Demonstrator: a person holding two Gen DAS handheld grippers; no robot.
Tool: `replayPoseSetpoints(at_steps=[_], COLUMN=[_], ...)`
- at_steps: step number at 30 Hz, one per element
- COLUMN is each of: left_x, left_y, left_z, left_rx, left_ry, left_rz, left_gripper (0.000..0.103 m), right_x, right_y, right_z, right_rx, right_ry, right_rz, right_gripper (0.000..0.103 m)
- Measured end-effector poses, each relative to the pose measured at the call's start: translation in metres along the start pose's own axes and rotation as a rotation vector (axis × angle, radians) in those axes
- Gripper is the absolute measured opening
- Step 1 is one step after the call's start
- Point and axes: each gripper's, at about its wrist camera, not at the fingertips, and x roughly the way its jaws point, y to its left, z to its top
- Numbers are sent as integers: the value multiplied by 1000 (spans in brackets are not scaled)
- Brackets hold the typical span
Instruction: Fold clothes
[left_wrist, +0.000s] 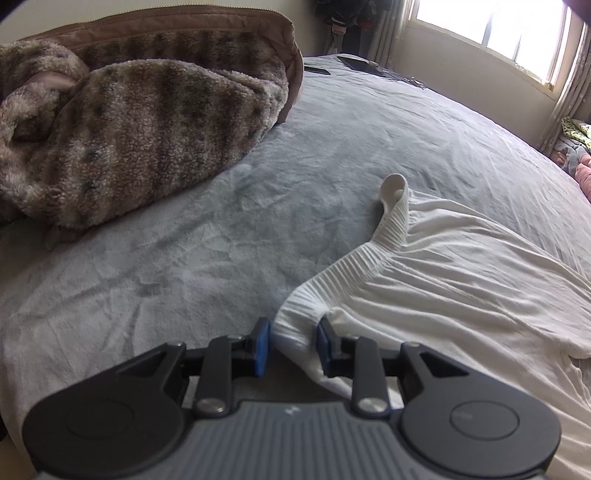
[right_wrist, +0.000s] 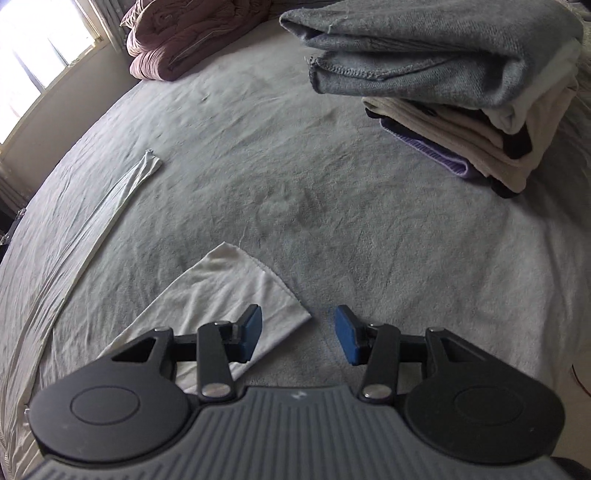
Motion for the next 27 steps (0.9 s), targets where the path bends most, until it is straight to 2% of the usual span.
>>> replayPoseSetpoints(at_steps=[3, 5, 7, 10, 14, 17, 27], left_x=[0, -1, -2, -2, -3, -4, -8], left_y=[-2, -3, -2, 0, 1, 1, 4], left_z=[0, -1, -2, -2, -3, -3, -1], left_rx=[0, 5, 7, 4, -1, -2, -2], left_ry=[-3, -8, -12, -13, -12, -10, -21], left_rz=[11, 18, 16, 8, 2, -2, -33], left_gripper=[28, 28, 28, 28, 28, 28, 24], right_x=[7, 6, 4, 6, 4, -2, -6], right_y=[5, 3, -3, -9, -15, -16, -10], right_z=[-3, -4, -4, -4, -5, -6, 1], right_rx=[-18, 19, 68, 112, 151, 168, 151], right_ry=[-26, -46, -48, -33, -45, -66, -127], right_rz=[-19, -7, 30, 74, 105, 117, 133], right_gripper=[49, 47, 31, 20, 18, 4, 4])
